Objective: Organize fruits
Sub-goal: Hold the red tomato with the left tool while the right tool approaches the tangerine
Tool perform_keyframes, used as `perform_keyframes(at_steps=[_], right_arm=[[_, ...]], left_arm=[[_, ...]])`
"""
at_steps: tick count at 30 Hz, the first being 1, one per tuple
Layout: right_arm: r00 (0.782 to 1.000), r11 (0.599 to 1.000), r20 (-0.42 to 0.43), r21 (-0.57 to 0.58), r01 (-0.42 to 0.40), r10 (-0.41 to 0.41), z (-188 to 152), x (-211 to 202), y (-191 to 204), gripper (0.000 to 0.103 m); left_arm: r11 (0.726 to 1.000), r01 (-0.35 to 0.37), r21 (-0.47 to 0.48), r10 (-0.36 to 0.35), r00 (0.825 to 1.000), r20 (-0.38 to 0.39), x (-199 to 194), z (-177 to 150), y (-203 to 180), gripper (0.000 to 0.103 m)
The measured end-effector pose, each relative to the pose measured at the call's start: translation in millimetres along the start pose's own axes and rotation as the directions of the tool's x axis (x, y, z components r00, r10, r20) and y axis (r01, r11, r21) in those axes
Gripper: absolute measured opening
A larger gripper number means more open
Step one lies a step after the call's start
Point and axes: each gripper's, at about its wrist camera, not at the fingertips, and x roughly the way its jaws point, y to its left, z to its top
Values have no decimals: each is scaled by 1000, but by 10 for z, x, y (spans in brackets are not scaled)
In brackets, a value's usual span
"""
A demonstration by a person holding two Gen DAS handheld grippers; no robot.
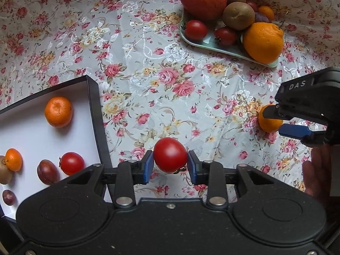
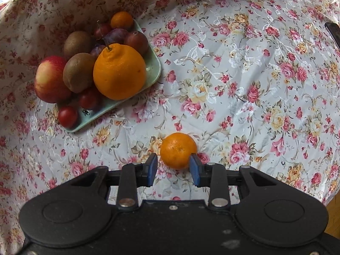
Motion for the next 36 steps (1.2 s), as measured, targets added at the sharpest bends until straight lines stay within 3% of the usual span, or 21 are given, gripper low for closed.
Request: perform_keyframes(at_steps=[9,17,36], right_arm=[[999,999,32,39,12,-14,-38,89,-46,40],[999,999,9,-18,43,-43,-90,113,10,40],[997,998,-18,12,69,-69,-193,-83,-160,37]], left_arm=[[1000,17,1,-17,1000,-4,-6,-2,-25,43],[1000,19,2,-19,1000,-9,6,1,-28,43],[999,22,36,-21,1000,-9,-31,-52,-132,42]])
